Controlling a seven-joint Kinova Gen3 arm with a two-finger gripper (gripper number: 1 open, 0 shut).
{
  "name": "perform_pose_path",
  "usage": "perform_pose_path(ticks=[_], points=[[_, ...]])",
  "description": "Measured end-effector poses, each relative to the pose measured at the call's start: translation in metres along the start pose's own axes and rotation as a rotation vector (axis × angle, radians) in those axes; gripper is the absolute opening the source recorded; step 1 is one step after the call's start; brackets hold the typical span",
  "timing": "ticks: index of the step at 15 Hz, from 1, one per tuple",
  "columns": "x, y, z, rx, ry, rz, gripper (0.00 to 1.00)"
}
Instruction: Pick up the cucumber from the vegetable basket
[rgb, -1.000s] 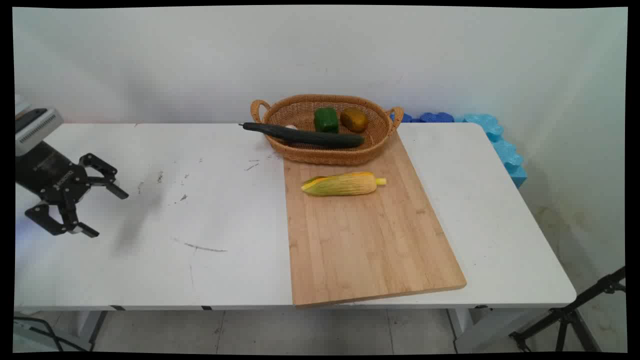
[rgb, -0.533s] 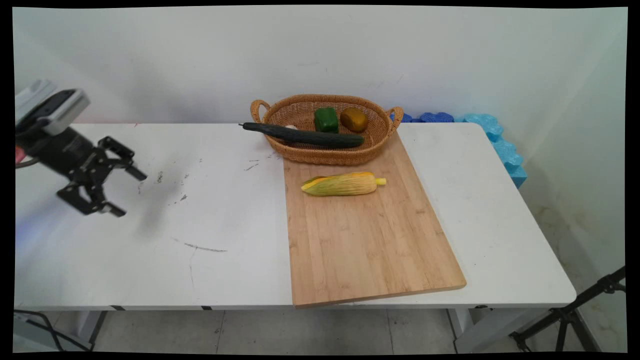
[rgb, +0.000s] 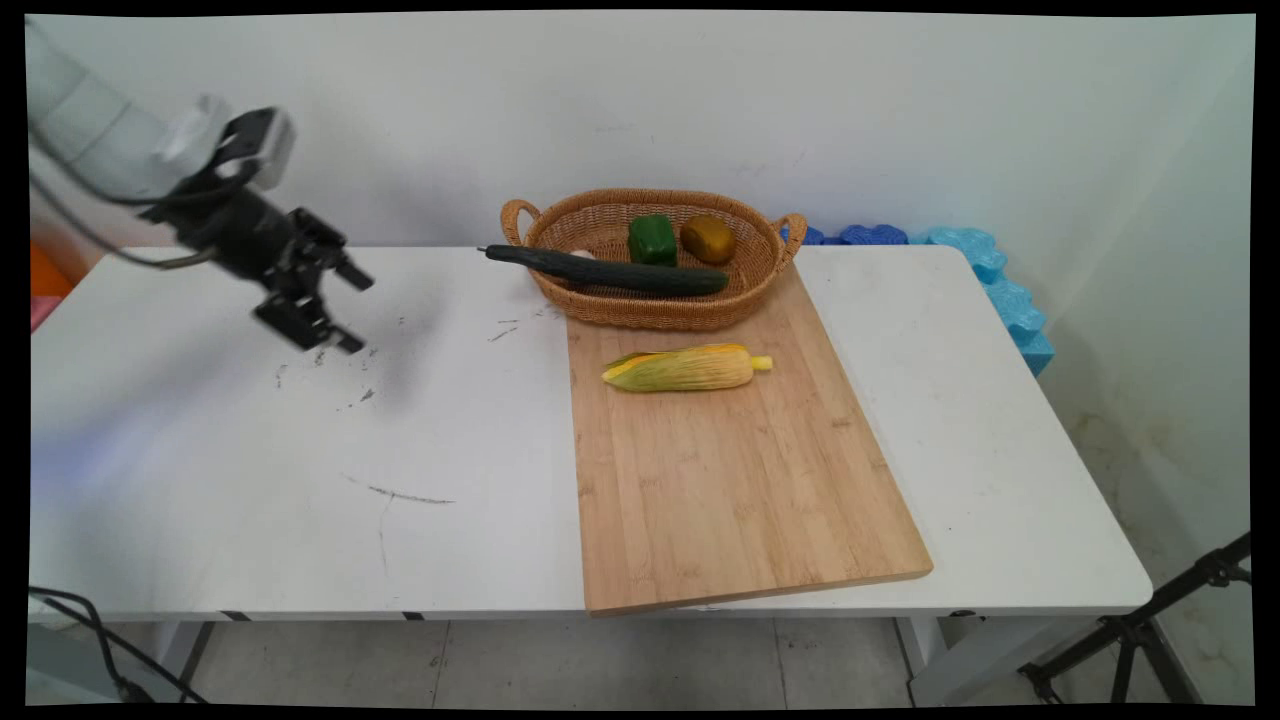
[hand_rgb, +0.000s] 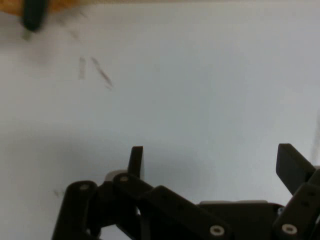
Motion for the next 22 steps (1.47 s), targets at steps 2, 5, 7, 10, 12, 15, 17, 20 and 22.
perform_pose_path(ticks=[2, 5, 7, 10, 12, 15, 17, 20, 22], points=[[0.020, -0.009, 0.009, 0.031, 0.005, -0.034, 1.00], [0.051, -0.023, 0.025, 0.077, 0.016, -0.083, 1.00], [0.077, -0.035, 0.040, 0.113, 0.024, -0.121, 1.00], [0.108, -0.049, 0.061, 0.147, 0.036, -0.167, 1.00], [0.129, -0.059, 0.078, 0.168, 0.043, -0.200, 1.00], [0.158, -0.072, 0.107, 0.190, 0.052, -0.243, 1.00], [0.174, -0.080, 0.126, 0.196, 0.054, -0.266, 1.00], [0.192, -0.087, 0.156, 0.195, 0.049, -0.283, 1.00], [0.200, -0.089, 0.171, 0.189, 0.045, -0.286, 1.00]])
